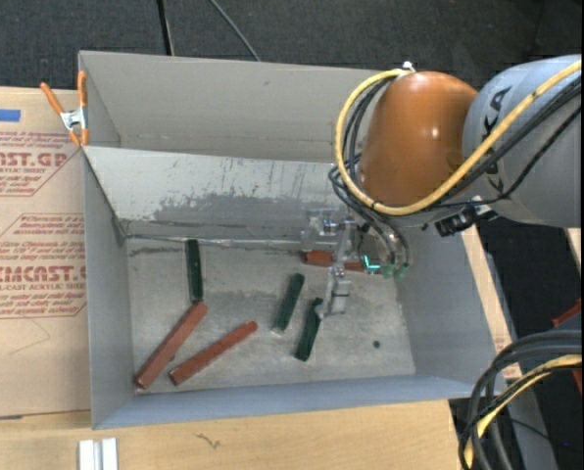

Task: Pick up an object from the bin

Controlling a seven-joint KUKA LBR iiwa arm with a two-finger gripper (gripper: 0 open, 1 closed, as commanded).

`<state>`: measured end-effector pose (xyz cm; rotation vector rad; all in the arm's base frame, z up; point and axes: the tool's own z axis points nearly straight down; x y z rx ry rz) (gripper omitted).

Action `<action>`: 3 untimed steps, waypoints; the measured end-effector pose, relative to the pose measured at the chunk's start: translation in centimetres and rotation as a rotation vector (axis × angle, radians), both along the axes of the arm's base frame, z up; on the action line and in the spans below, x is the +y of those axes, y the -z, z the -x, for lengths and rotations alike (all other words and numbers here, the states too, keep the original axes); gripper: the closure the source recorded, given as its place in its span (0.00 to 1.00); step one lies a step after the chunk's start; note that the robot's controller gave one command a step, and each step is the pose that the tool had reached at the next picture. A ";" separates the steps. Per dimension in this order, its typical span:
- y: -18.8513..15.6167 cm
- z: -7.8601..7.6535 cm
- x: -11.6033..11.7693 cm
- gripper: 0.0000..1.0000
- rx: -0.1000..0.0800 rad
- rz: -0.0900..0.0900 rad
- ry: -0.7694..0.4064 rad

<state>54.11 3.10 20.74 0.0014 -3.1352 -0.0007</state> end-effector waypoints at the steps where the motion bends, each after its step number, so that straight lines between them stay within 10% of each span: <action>1: 13.9 0.7 1.1 0.00 -0.001 -0.004 -0.645; 2: 10.7 2.8 0.4 0.00 -0.007 -0.003 -0.756; 3: 10.6 0.2 0.2 0.00 -0.009 -0.003 -0.804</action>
Offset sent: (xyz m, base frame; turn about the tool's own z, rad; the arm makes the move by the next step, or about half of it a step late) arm -0.0056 0.0096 -0.1374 -0.6431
